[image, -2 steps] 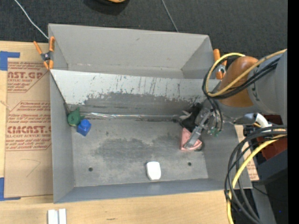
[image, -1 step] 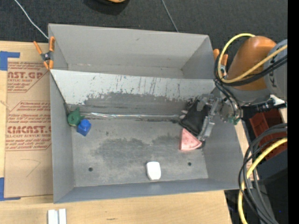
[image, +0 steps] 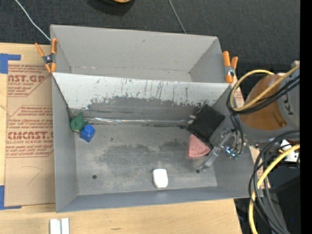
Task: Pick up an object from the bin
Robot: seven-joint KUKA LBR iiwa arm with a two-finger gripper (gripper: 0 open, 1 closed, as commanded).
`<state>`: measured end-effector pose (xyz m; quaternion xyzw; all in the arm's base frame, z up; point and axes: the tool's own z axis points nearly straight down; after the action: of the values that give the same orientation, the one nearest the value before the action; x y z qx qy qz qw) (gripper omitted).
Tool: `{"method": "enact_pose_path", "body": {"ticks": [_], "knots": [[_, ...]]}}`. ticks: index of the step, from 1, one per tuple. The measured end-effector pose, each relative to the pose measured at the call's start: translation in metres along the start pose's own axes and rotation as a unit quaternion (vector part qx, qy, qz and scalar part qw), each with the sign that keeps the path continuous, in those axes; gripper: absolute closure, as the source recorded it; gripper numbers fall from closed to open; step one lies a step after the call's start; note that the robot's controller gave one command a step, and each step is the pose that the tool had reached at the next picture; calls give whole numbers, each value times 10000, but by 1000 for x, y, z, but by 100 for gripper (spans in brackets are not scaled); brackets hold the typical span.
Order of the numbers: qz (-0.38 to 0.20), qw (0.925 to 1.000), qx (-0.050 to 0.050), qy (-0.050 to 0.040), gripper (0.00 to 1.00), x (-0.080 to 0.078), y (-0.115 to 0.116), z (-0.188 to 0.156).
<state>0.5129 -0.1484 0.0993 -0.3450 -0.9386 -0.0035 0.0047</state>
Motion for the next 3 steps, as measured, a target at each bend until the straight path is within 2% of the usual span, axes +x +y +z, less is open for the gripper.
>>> {"method": "enact_pose_path", "body": {"ticks": [1,2,3], "knots": [[-354,9994,23,-54,0,-19,82,31],[329,9995,-3,17,100,3,-6,30],[328,9995,-3,16,100,3,-6,30]]}}
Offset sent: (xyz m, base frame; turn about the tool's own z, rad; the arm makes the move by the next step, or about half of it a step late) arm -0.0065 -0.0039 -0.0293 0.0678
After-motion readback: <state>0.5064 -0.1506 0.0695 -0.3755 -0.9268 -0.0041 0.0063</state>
